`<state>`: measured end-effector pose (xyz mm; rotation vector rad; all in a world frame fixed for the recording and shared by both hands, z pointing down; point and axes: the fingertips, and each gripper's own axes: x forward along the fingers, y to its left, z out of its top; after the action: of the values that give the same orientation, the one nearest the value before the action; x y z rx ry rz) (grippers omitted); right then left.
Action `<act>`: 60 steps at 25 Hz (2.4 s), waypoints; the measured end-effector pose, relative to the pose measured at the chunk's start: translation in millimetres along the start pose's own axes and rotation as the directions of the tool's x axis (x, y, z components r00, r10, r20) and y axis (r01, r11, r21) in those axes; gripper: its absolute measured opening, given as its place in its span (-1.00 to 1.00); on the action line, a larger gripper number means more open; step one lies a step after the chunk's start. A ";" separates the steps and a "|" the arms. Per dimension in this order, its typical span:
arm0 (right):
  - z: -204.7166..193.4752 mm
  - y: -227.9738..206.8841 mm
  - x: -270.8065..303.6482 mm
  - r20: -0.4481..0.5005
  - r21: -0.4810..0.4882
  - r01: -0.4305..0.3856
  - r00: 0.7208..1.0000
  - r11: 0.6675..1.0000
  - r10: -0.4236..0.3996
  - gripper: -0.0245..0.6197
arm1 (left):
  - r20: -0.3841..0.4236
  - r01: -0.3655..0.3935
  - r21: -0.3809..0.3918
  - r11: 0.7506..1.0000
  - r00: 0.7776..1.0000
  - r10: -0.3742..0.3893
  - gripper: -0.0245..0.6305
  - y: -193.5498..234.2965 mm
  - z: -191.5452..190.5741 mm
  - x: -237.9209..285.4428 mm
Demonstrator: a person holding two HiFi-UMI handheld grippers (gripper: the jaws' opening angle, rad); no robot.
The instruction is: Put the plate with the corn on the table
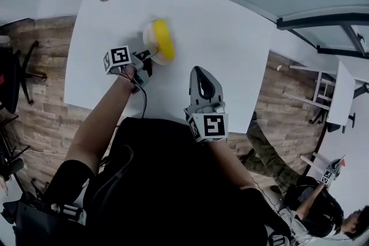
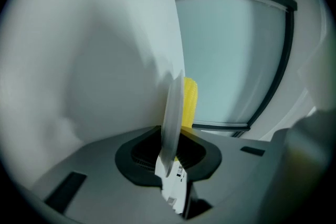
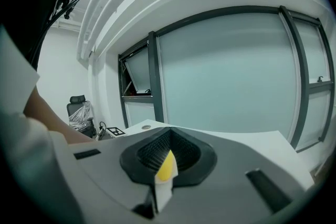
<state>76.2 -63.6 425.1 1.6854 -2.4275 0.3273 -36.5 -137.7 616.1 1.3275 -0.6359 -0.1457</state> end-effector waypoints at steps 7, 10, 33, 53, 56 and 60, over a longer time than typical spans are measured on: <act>2.7 8.8 3.2 0.009 -0.014 -0.022 1.000 1.000 0.022 -0.92 | 0.052 -0.174 0.176 0.969 0.985 0.167 -0.36 -1.3 9.7 -11.2; 2.7 11.1 3.9 0.010 -0.009 -0.018 1.000 1.000 0.018 -0.92 | 0.111 -0.295 0.294 0.909 0.955 0.275 -0.35 3.0 16.7 -20.7; 71.9 21.8 -35.4 0.240 -0.078 -0.150 0.957 0.986 0.165 -0.92 | 0.479 -0.526 0.850 -0.029 0.795 -0.373 -0.27 -253.9 -111.5 -104.9; 88.7 37.1 -89.9 0.345 -0.191 -0.234 0.893 0.953 0.288 -0.92 | 0.588 -0.668 0.743 -0.030 0.675 -0.446 -0.92 -267.4 -174.4 -142.8; 88.3 36.8 -90.1 0.349 -0.194 -0.235 0.891 0.952 0.291 -0.92 | 0.590 -0.673 0.739 -0.037 0.672 -0.447 -0.92 -267.6 -175.6 -144.2; 85.9 36.2 -87.7 0.341 -0.208 -0.245 0.889 0.947 0.305 -0.92 | 0.592 -0.670 0.742 -0.033 0.677 -0.437 -0.92 -266.1 -175.9 -139.1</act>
<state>71.7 4.0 316.6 1.4378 -2.8817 -0.1697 5.6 6.1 302.1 2.7721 -1.9033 0.0250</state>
